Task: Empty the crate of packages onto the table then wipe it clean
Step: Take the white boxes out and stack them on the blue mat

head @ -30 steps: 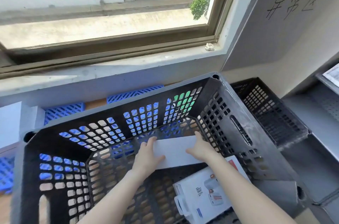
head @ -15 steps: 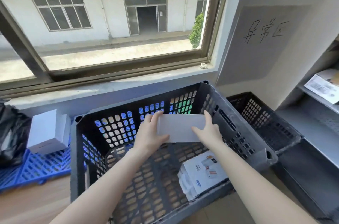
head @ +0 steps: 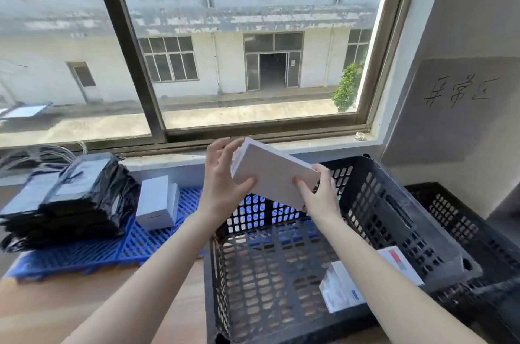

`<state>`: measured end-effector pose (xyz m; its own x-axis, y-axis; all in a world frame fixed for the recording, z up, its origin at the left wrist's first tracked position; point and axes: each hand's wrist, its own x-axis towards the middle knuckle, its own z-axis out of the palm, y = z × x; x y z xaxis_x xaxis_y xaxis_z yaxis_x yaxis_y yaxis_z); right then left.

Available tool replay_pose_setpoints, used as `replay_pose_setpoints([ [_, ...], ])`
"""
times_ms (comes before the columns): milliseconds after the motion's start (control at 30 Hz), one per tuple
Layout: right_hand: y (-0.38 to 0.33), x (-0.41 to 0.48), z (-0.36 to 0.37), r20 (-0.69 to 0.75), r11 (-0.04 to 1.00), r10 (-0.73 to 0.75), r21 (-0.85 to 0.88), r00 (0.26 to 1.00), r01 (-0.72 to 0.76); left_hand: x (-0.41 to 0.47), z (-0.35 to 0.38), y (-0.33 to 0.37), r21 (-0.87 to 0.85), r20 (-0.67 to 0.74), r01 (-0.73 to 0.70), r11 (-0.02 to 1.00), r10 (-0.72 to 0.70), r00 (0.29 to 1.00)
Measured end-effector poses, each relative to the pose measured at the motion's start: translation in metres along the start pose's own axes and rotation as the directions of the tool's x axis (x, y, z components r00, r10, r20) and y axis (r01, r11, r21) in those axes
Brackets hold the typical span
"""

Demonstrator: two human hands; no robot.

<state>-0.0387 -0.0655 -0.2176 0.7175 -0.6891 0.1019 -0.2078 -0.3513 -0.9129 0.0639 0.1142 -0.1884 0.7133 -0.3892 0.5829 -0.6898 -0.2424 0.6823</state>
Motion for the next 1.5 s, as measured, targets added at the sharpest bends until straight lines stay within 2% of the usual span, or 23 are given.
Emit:
replay_pose_setpoints([
  [200,-0.046,0.005,0.071,0.137,0.992,-0.067,0.115,0.988,0.051,0.015,-0.072,-0.032,-0.024,-0.268,0.126,0.992,-0.128,0.955],
  [333,-0.073,0.008,0.133,0.191,0.980,-0.140,0.164,0.972,0.109,0.029,-0.124,-0.067,0.003,-0.310,0.105,0.994,-0.099,0.946],
  [467,-0.098,0.020,0.197,0.204,0.981,-0.149,0.156,0.968,0.118,0.051,-0.163,-0.117,0.097,-0.260,0.092,0.991,-0.064,0.963],
  [633,-0.119,0.039,0.279,0.213,0.991,-0.097,0.109,0.972,0.075,0.083,-0.195,-0.187,0.070,-0.203,0.104,0.992,-0.088,0.975],
  [833,-0.090,0.042,0.364,0.295,0.991,0.127,-0.009,0.947,-0.130,0.092,-0.204,-0.262,0.139,-0.050,0.292,0.946,-0.288,0.956],
  [933,-0.065,0.040,0.390,0.349,0.967,0.253,-0.054,0.902,-0.250,0.083,-0.200,-0.296,0.137,0.034,0.355,0.925,-0.362,0.931],
  [1133,-0.047,0.038,0.422,0.368,0.909,0.417,-0.185,0.831,-0.374,0.057,-0.175,-0.348,0.149,0.188,0.488,0.860,-0.509,0.840],
  [1300,-0.031,0.042,0.438,0.390,0.873,0.488,-0.241,0.781,-0.425,0.049,-0.163,-0.378,0.159,0.273,0.535,0.830,-0.558,0.784],
  [1500,-0.022,0.050,0.448,0.380,0.870,0.493,-0.196,0.783,-0.453,0.047,-0.157,-0.401,0.148,0.324,0.576,0.804,-0.589,0.740],
])
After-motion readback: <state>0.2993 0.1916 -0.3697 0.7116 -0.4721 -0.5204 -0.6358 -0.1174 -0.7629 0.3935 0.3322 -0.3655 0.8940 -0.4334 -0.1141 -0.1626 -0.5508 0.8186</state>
